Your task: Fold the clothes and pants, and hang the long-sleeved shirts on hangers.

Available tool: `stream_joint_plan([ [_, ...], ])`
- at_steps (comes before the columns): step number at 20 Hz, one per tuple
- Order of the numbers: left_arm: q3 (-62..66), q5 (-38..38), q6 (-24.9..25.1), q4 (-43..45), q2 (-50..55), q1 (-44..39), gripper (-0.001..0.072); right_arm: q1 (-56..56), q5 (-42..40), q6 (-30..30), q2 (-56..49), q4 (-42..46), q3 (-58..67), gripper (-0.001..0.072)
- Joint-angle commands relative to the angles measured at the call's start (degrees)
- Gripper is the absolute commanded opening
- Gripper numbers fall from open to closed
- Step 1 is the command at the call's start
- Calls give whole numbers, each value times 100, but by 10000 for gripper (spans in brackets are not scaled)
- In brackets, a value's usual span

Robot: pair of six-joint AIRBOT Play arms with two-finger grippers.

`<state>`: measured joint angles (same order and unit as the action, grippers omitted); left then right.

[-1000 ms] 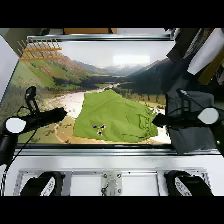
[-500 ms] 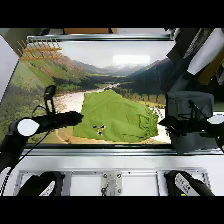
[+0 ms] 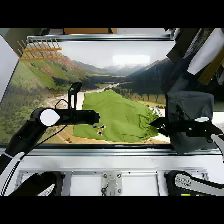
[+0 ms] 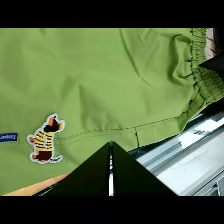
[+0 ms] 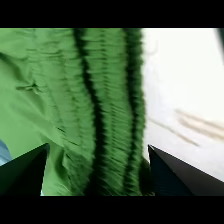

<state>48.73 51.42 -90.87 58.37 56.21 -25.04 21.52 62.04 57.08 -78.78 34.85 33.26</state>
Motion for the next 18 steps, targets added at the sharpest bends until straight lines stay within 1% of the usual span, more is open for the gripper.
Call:
stream_joint_plan([
  [1,151,13,-7,0,157,-92,5,-507,-490,-170,-208,-417,-11,714],
  [3,151,42,-7,2,157,-92,5,-833,-675,-190,-275,-719,-4,713],
  [5,149,122,-7,2,157,-94,5,-1106,-702,-452,-356,-1034,44,699],
  [6,149,157,-4,2,157,-92,5,-1222,-702,-632,-387,-1233,70,636],
  [7,149,168,-4,2,157,-92,5,-1307,-699,-855,-398,-1427,92,366],
  [8,149,168,-4,2,157,-92,5,-1370,-717,-1113,-398,-1692,103,59],
  [9,149,170,-4,4,157,-92,5,-1412,-715,-1335,-398,-1967,120,25],
  [10,149,170,-4,4,157,-92,5,-1432,-702,-1502,-393,-2159,149,24],
  [11,149,168,-4,7,157,-92,5,-1436,-649,-1530,-389,-2181,221,23],
  [12,149,166,-4,7,157,-85,5,-1432,-575,-1458,-350,-2181,337,22],
  [13,149,162,-4,7,157,-81,5,-1410,-507,-1231,-234,-2129,544,22],
  [14,149,151,-4,9,157,-81,5,-1368,-514,-922,-63,-1943,824,21],
  [15,149,146,-2,11,157,-81,5,-1300,-566,-503,162,-1561,1233,21],
  [16,149,140,-2,22,157,-81,5,-1213,-660,13,393,-1062,1670,21],
  [18,149,133,-2,55,160,-81,5,-885,-986,1327,927,243,2643,21],
])
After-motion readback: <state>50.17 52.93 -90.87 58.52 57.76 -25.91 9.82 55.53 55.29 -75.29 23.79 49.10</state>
